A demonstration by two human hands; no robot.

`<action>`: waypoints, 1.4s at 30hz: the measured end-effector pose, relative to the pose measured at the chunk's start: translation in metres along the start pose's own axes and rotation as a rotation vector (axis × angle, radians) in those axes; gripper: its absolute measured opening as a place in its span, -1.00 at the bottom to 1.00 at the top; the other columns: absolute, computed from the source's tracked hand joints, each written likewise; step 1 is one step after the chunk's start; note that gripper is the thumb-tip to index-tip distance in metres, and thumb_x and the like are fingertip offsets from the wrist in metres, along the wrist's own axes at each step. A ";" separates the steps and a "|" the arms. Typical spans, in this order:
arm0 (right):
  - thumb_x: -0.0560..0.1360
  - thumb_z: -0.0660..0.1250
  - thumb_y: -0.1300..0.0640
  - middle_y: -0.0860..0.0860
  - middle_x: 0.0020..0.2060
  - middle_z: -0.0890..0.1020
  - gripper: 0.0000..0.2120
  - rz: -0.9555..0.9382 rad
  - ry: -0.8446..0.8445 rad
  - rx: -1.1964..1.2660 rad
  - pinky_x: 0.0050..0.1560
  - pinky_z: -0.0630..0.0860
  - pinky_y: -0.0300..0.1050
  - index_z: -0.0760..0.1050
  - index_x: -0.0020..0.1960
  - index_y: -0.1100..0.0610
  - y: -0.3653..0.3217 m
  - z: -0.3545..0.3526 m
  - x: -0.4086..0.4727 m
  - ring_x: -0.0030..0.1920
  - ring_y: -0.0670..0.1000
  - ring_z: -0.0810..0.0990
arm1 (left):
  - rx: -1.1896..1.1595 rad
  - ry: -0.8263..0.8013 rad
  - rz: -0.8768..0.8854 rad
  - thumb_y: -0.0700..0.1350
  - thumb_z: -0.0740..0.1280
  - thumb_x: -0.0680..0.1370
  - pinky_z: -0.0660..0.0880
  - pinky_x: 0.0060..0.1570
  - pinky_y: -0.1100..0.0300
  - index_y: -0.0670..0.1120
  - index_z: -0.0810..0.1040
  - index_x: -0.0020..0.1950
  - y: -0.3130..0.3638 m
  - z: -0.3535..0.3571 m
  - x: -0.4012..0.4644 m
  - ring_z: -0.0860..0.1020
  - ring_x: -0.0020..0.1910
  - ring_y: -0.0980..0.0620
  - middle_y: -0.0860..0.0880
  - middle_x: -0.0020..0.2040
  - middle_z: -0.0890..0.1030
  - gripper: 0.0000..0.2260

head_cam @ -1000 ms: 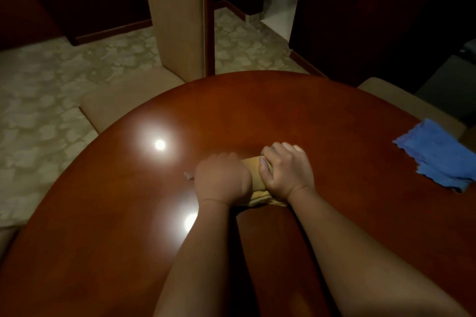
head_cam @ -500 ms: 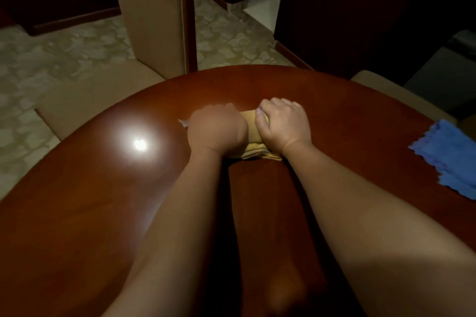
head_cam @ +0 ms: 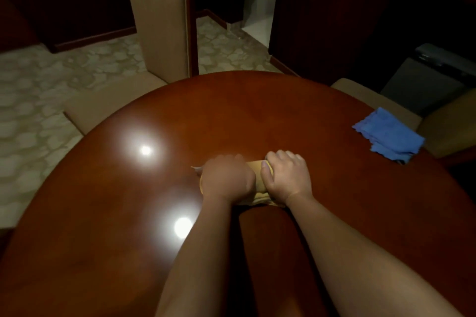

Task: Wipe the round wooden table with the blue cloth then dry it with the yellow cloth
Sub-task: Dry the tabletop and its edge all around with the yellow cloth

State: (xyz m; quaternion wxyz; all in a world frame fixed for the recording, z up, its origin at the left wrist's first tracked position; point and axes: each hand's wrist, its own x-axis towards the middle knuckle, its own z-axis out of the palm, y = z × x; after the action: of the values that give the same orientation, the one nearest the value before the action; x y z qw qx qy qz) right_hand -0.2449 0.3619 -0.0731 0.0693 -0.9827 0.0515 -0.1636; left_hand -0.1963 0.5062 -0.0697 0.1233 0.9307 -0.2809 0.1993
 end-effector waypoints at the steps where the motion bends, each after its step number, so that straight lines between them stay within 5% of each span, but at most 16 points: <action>1: 0.47 0.04 -0.04 0.09 -0.38 0.53 -0.65 -0.006 0.011 0.000 -0.29 0.42 -0.04 0.47 -0.27 0.15 0.000 -0.005 -0.016 -0.34 0.15 0.52 | 0.005 -0.011 -0.001 -0.01 0.11 0.35 0.28 -0.52 0.24 -0.12 0.43 -0.44 0.009 -0.006 -0.013 0.41 -0.57 -0.09 -0.10 -0.51 0.47 -0.74; 18: 0.45 0.11 -0.05 0.07 -0.39 0.48 -0.69 -0.060 0.092 0.064 -0.33 0.39 -0.06 0.45 -0.30 0.13 0.024 -0.069 -0.206 -0.36 0.13 0.46 | 0.042 -0.193 -0.029 -0.01 0.13 0.34 0.30 -0.56 0.17 -0.12 0.45 -0.40 0.131 -0.075 -0.166 0.43 -0.54 -0.13 -0.09 -0.48 0.46 -0.77; 27: 0.44 0.11 -0.04 0.07 -0.37 0.45 -0.70 -0.109 0.090 0.123 -0.33 0.38 -0.04 0.44 -0.29 0.13 0.040 -0.052 -0.161 -0.36 0.14 0.44 | -0.031 -0.103 -0.058 -0.05 0.14 0.35 0.22 -0.52 0.18 -0.14 0.39 -0.42 0.119 -0.049 -0.135 0.39 -0.54 -0.14 -0.10 -0.49 0.42 -0.79; 42: 0.48 0.08 -0.02 0.06 -0.39 0.47 -0.68 0.031 0.129 0.072 -0.30 0.34 -0.07 0.46 -0.27 0.15 0.090 -0.004 0.007 -0.35 0.13 0.46 | -0.063 0.055 0.122 -0.07 0.14 0.38 0.20 -0.52 0.20 -0.13 0.37 -0.43 0.065 0.041 0.046 0.38 -0.56 -0.11 -0.12 -0.50 0.42 -0.79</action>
State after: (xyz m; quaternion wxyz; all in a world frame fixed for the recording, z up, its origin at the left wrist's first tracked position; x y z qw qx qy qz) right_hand -0.2464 0.2721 -0.0811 0.1038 -0.9661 0.0652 -0.2271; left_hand -0.1858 0.4180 -0.0786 0.1480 0.9017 -0.3397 0.2228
